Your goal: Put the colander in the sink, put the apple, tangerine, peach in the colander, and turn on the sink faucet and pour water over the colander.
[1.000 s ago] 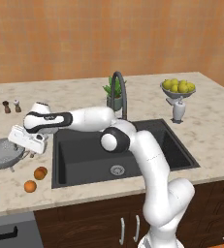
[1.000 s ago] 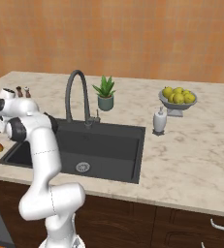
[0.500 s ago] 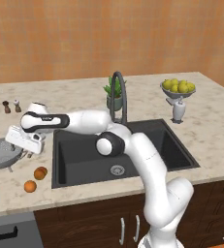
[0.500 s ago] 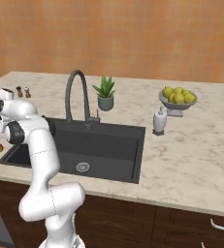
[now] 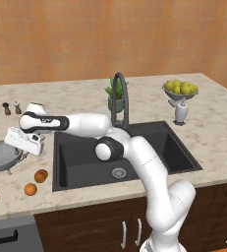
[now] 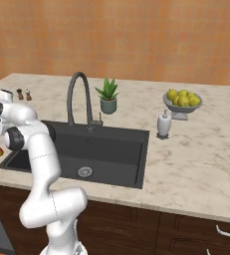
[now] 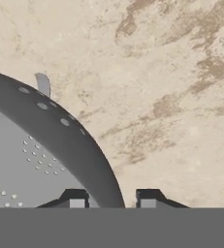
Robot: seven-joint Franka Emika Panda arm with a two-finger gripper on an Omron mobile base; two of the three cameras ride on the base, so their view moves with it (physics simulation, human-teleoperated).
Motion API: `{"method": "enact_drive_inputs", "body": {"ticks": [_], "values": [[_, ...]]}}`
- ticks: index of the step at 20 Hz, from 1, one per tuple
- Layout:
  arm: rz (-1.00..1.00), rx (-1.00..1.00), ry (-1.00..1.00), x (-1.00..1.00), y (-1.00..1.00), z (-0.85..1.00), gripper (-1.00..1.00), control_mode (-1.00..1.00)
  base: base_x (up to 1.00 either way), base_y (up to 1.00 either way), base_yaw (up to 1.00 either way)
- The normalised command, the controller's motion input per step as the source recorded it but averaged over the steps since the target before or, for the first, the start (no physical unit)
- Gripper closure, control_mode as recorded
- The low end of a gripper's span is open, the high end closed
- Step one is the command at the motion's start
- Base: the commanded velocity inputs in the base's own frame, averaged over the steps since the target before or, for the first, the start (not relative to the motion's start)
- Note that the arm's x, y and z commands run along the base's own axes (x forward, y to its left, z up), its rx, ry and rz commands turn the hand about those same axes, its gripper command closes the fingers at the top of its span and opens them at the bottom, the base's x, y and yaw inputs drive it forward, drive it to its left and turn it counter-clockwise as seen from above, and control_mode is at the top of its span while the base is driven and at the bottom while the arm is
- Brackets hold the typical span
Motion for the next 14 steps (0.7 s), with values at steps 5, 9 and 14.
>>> {"method": "enact_drive_inputs", "body": {"ticks": [5,9,14], "values": [[0.00,0.00,-0.01,0.00,0.00,0.00,1.00,-1.00,0.00,0.00,0.00],[0.00,0.00,-0.08,-0.09,-0.27,0.37,1.00,-1.00,0.00,0.00,0.00],[0.00,0.00,-0.04,-0.47,-0.67,0.37,1.00,-1.00,0.00,0.00,0.00]]}}
